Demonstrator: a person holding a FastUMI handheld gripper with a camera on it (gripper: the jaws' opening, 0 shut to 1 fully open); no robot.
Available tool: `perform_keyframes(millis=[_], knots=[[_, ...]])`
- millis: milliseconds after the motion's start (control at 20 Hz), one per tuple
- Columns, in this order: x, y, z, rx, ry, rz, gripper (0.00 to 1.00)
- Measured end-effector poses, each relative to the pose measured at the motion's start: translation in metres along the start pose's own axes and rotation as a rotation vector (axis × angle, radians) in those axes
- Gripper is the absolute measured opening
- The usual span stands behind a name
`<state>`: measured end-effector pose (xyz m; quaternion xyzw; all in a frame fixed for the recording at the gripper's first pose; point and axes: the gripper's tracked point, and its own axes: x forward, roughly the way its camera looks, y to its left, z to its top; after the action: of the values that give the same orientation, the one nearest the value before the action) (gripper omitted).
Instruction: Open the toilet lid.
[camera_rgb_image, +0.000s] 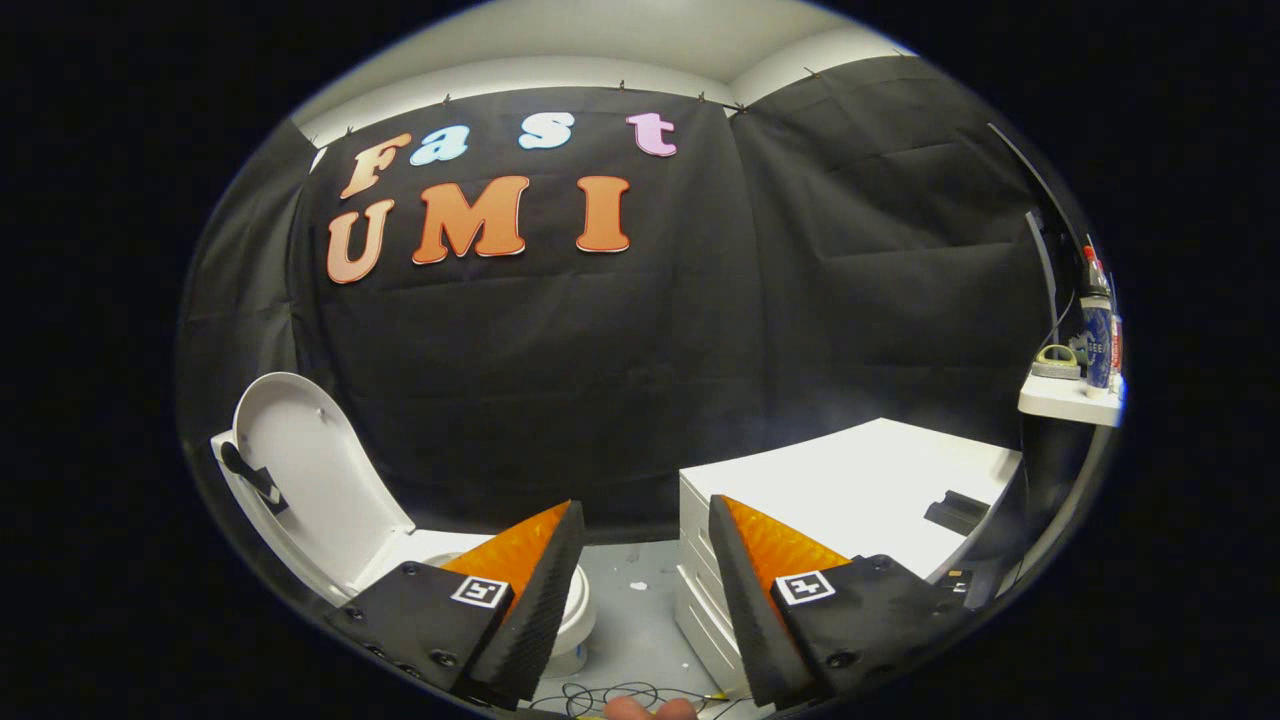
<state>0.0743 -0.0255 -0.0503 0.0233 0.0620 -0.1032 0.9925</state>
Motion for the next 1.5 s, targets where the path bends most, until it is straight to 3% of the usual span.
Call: perform_keyframes(millis=[1500], knots=[[-0.0013, 0.0073, -0.0013, -0.048, 0.022, 0.026, 0.82]])
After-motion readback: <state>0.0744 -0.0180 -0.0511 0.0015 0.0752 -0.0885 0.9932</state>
